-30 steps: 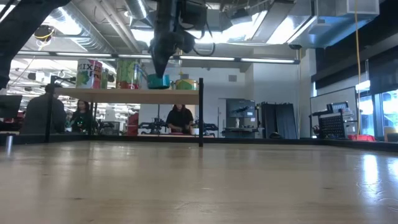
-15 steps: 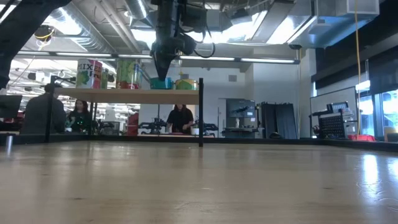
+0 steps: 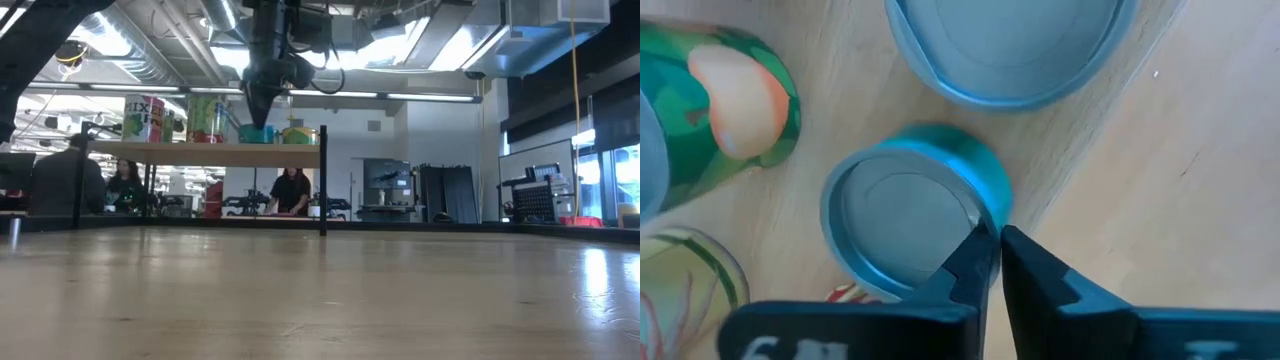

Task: Pick and place cans onto a shelf
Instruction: Put the canned tuna on the shelf

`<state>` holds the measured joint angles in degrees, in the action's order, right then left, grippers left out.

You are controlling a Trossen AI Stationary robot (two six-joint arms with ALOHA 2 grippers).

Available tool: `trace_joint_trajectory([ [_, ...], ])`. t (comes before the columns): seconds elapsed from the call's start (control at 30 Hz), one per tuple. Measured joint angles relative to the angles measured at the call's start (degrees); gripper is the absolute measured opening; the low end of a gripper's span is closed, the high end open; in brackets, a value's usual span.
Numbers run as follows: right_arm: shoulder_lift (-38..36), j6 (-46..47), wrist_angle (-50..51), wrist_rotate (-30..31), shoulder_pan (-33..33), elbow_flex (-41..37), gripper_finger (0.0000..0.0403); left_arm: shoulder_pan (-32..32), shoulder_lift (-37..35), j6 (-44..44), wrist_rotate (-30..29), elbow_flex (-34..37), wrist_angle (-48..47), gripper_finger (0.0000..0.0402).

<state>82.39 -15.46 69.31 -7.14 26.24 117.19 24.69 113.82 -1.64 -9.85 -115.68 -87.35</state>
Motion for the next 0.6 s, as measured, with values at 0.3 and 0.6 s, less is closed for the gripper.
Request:
trace_joint_trajectory([
  [0.3,0.0,0.0,0.0,0.0,0.0,0.0,0.0007,0.0,0.0,0.3,-0.5,0.0,-0.3,0.004],
  [0.6,-0.1,0.0,0.0,0.0,0.0,0.0,0.0007,-0.8,-0.5,2.7,0.6,-1.0,-3.1,0.0041],
])
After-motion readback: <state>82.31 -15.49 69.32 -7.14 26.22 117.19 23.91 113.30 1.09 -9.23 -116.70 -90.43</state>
